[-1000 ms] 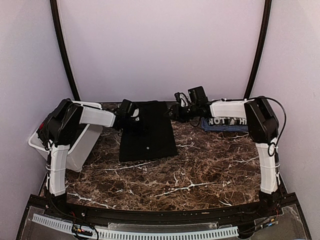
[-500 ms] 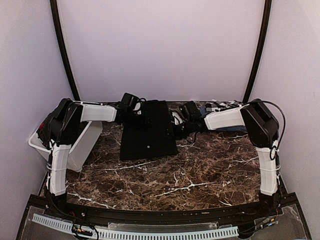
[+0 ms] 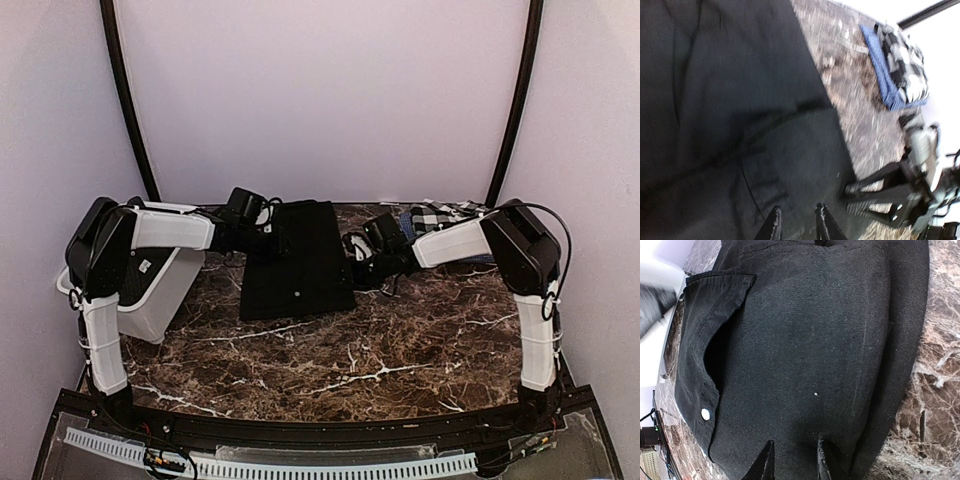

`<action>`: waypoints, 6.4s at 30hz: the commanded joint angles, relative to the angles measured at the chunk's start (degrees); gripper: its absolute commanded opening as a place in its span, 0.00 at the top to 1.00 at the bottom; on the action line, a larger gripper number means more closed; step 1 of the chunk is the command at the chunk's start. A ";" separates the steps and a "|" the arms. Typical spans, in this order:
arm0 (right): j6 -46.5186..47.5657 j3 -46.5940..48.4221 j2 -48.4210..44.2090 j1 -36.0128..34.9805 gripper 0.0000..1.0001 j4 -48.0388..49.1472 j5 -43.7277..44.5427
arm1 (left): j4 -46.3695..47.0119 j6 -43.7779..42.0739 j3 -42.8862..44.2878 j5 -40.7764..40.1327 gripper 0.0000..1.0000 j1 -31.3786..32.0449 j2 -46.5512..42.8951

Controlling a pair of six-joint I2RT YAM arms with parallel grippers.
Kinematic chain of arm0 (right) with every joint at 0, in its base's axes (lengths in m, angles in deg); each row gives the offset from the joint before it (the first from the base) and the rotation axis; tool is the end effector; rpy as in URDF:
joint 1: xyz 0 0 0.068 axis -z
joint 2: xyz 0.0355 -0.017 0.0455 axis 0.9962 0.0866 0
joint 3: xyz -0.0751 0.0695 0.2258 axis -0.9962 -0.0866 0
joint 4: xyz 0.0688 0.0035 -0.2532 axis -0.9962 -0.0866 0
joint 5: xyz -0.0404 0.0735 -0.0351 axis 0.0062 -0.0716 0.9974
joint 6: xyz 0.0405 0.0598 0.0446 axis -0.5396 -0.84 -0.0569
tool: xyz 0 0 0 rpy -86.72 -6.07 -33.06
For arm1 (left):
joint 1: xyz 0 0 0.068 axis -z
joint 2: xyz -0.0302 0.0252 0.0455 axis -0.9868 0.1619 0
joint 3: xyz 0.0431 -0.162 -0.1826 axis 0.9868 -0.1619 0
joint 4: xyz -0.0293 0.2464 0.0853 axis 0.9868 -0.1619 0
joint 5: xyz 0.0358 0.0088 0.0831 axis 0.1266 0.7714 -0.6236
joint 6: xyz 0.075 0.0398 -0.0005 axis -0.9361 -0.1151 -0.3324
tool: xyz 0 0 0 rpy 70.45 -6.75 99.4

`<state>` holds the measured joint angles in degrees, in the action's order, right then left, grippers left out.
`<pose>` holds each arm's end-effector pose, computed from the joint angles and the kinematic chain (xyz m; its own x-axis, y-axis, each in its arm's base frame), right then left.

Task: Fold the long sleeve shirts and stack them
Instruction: Move the 2/3-rectangle-folded shirt to the center of the board, then pick up the 2/3-rectangle-folded shirt from the center of the board.

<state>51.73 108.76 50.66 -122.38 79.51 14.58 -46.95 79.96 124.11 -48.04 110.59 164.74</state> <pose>0.3489 0.3030 0.0800 -0.8834 -0.1011 -0.4575 -0.3856 0.7116 0.5873 0.3995 -0.2547 0.1536 -0.7907 -0.1208 -0.6002 0.3135 0.7622 -0.5664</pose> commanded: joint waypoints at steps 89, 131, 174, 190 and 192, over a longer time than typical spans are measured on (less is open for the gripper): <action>-2.86 -9.49 -6.14 1.57 0.75 1.19 6.84 | -10.90 -3.17 -5.75 -7.39 0.84 2.70 1.92; -8.14 -33.54 -36.36 -7.48 0.71 -11.62 5.46 | -16.56 4.98 -32.15 6.99 0.65 4.93 -24.88; -14.53 -42.47 -33.83 -8.37 0.83 0.10 3.63 | -9.59 13.75 -40.08 11.41 0.84 10.27 -21.93; -15.26 -43.21 -42.50 -8.40 1.00 -1.19 5.42 | -10.84 16.11 -39.96 9.30 1.00 11.72 -28.58; -15.62 -43.84 -44.48 -8.56 1.00 -1.19 5.44 | -11.65 16.24 -39.95 8.68 1.00 12.00 -30.20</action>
<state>37.13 66.27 9.72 -130.42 77.92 19.48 -55.93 95.68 84.42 -37.66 121.78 138.98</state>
